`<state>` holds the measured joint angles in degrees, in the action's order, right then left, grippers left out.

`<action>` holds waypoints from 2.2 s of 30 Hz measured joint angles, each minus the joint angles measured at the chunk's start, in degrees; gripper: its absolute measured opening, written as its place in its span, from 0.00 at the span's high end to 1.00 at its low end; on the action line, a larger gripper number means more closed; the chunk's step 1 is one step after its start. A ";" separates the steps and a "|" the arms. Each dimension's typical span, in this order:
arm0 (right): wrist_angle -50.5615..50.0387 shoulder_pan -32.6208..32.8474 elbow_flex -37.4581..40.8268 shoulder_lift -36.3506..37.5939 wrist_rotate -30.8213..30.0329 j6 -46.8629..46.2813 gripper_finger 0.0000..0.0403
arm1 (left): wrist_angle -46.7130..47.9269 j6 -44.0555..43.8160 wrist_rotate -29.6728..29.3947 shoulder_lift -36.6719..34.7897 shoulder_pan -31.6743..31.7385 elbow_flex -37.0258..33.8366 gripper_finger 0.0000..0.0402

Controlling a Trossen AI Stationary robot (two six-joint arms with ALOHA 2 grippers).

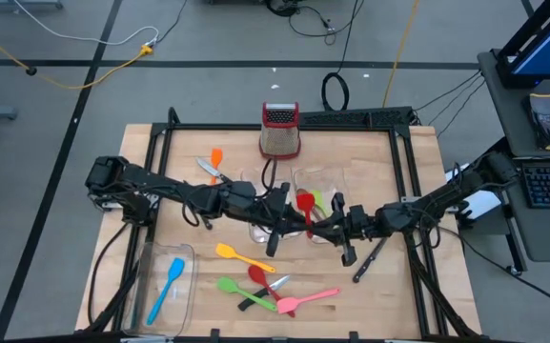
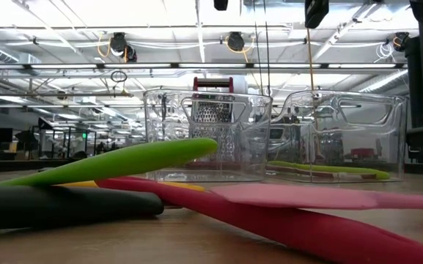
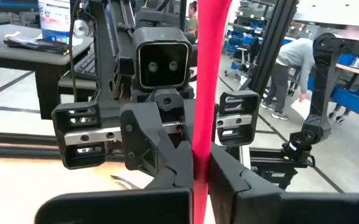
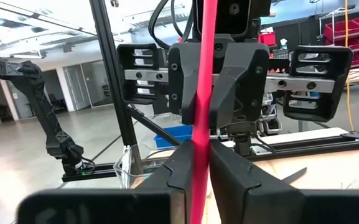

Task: Pick & Place Kitchen Items
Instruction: Put the red spatula into the left transparent bin

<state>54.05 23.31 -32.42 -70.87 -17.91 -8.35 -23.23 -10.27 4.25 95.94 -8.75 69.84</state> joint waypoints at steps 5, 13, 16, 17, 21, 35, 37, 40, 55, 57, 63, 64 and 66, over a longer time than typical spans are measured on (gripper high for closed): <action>-0.47 0.02 -0.09 0.02 -0.09 -1.30 0.81 | 4.66 -0.76 -2.82 -1.47 -1.09 0.02 0.98; -3.66 0.07 -0.09 0.11 -3.81 -1.41 0.66 | 18.41 -1.96 -16.45 -9.92 -5.90 -0.03 0.98; -5.48 0.02 0.02 0.23 -4.79 -1.16 0.63 | 27.06 -7.18 -22.11 -14.59 -8.84 0.00 0.98; -5.99 0.03 0.02 0.24 -4.76 -0.79 0.62 | 28.84 -9.34 -23.85 -15.46 -9.73 0.02 0.98; -6.32 0.07 0.02 0.22 -4.66 2.49 0.61 | 39.96 -20.15 -29.61 -19.05 -13.96 -0.04 0.98; -6.34 -0.48 0.02 0.22 -4.75 5.19 0.63 | 75.54 -72.52 -24.65 -20.15 -27.22 0.00 0.98; -6.34 -0.48 0.02 0.22 -4.74 5.19 0.63 | 81.88 -79.80 -23.90 -20.11 -29.89 0.00 0.98; -6.34 -0.48 0.02 0.22 -4.76 5.19 0.64 | 90.72 -91.71 -22.35 -20.11 -34.23 0.00 0.98; -6.80 -0.48 0.02 0.22 -4.76 5.17 0.64 | 96.60 -132.30 -14.83 -17.89 -55.03 0.00 0.98; -6.87 -0.48 0.02 0.22 -4.76 5.17 0.64 | 94.91 -132.46 -12.59 -15.96 -55.98 0.00 0.98; -6.73 -0.48 0.03 0.22 -4.76 4.57 0.64 | 89.38 -131.52 -8.72 -10.16 -57.38 0.00 0.98; -6.68 -0.48 0.04 0.22 -4.76 4.56 0.64 | 88.97 -131.52 -7.75 -9.43 -57.63 0.00 0.98; -6.54 -0.48 0.04 0.22 -4.76 4.55 0.64 | 88.40 -131.53 -6.34 -8.26 -58.20 -0.02 0.98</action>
<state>47.50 22.83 -32.38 -70.65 -22.68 -3.80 65.17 -141.80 -2.09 87.68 -66.96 69.82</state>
